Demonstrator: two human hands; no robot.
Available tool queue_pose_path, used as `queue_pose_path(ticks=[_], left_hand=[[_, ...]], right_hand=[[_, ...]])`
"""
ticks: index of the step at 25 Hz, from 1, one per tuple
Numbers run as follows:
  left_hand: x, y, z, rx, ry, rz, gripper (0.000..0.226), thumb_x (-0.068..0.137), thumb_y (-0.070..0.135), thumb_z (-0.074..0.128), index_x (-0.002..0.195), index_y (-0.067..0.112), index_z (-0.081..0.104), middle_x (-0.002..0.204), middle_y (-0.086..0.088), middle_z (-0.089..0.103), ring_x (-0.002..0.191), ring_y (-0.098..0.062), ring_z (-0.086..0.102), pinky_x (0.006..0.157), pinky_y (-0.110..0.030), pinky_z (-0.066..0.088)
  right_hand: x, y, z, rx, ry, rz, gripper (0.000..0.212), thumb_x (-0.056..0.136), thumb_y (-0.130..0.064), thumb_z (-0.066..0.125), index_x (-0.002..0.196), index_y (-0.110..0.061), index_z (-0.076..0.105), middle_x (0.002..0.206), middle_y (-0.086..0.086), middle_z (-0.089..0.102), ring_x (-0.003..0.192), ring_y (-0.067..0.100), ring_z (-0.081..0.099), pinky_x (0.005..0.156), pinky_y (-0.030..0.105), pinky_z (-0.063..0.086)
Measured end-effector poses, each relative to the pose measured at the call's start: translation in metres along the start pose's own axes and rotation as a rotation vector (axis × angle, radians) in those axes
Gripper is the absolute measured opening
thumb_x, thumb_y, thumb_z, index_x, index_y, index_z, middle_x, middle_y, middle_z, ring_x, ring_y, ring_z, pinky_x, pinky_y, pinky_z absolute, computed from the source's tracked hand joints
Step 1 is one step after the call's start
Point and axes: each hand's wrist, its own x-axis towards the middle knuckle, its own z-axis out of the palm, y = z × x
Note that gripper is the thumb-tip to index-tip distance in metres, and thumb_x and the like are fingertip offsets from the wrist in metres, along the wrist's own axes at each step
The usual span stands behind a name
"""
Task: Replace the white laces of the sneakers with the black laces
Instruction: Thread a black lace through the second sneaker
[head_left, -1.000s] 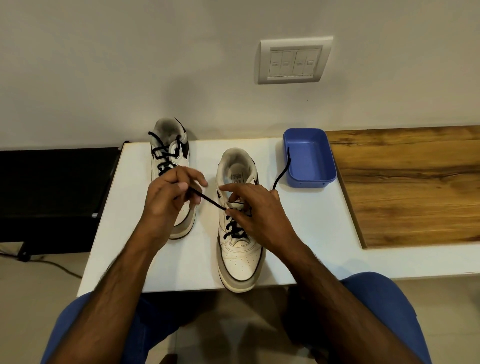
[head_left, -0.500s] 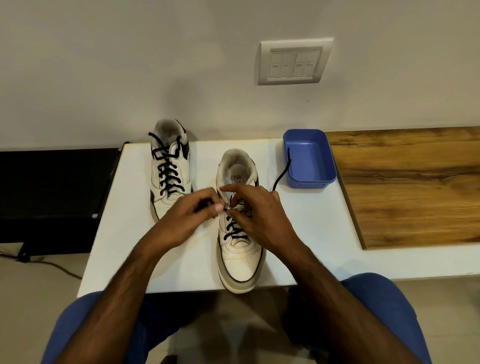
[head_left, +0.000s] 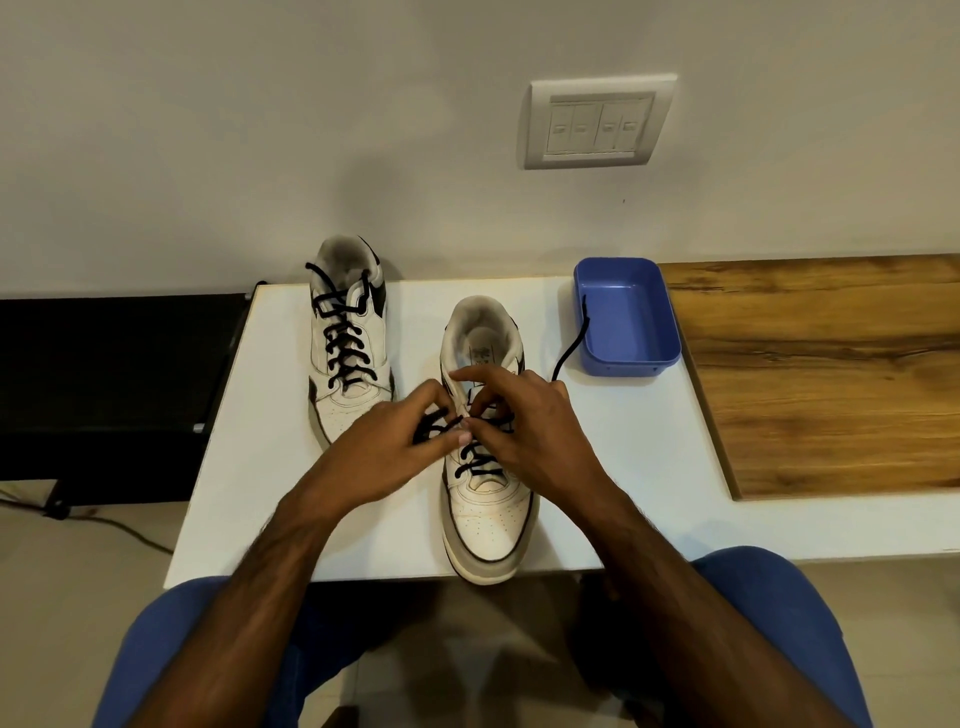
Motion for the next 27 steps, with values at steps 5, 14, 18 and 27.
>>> queue_pose_path(ticks=[5,14,18,27], left_hand=[[0.002,0.001,-0.001,-0.024,0.014,0.060,0.020,0.099,0.034,0.058,0.080,0.038,0.058,0.070,0.014,0.063,0.066,-0.005,0.058,0.065,-0.031,0.047],[-0.002,0.013,-0.016,-0.607,0.287,0.090,0.026,0.095,0.017,0.047,0.071,0.020,0.057,0.079,-0.005,0.069,0.065,-0.022,0.054,0.063,-0.033,0.045],[-0.004,0.002,-0.013,-0.039,0.333,0.185,0.033,0.101,0.040,0.046,0.085,0.013,0.056,0.079,0.000,0.059,0.073,-0.020,0.055,0.068,-0.039,0.044],[-0.002,0.017,-0.006,-0.199,0.494,0.217,0.036,0.104,0.034,0.046,0.115,0.010,0.071,0.111,0.002,0.047,0.109,-0.014,0.052,0.090,-0.018,0.044]], right_hand=[[0.000,0.000,0.001,-0.021,-0.001,0.007,0.045,0.090,-0.030,0.073,0.131,-0.040,0.057,0.093,-0.019,0.070,0.090,0.001,0.059,0.097,0.044,0.039],[0.000,0.001,-0.003,-0.044,-0.018,-0.010,0.045,0.091,-0.031,0.072,0.132,-0.041,0.055,0.094,-0.020,0.070,0.090,-0.003,0.051,0.096,0.041,0.037],[0.000,0.002,-0.006,0.019,0.021,-0.042,0.036,0.093,-0.027,0.070,0.127,-0.034,0.062,0.098,-0.021,0.065,0.089,-0.003,0.054,0.093,0.046,0.045],[0.001,-0.023,-0.001,0.672,-0.108,0.087,0.046,0.091,0.006,0.055,0.129,-0.020,0.061,0.115,-0.002,0.070,0.088,0.020,0.068,0.085,0.041,0.059]])
